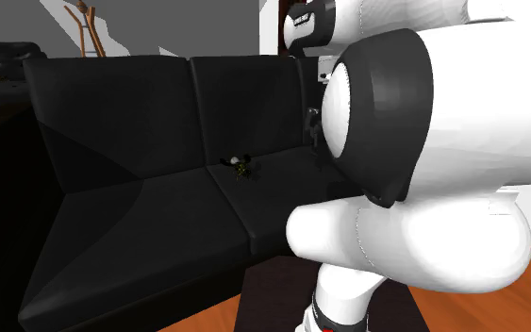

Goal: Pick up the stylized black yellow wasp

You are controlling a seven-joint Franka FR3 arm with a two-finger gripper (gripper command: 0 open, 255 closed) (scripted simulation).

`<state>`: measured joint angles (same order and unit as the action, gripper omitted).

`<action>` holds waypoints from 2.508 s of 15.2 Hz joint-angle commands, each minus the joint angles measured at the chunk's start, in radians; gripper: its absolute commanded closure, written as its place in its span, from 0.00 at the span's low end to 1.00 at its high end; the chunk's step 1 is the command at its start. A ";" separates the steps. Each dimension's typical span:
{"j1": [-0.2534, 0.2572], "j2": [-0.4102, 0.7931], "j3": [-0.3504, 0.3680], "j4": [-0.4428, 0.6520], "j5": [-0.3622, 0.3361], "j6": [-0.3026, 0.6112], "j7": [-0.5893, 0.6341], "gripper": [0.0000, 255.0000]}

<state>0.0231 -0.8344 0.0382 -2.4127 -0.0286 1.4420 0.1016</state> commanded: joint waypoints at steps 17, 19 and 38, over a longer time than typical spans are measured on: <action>0.137 0.441 0.150 0.088 0.111 0.412 -0.017 0.00; 0.151 0.502 0.170 0.117 0.115 0.452 -0.019 0.00; 0.229 0.883 0.272 0.278 0.066 0.711 -0.003 0.00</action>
<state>0.2517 0.0446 0.3100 -2.1284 0.0383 2.1422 0.0977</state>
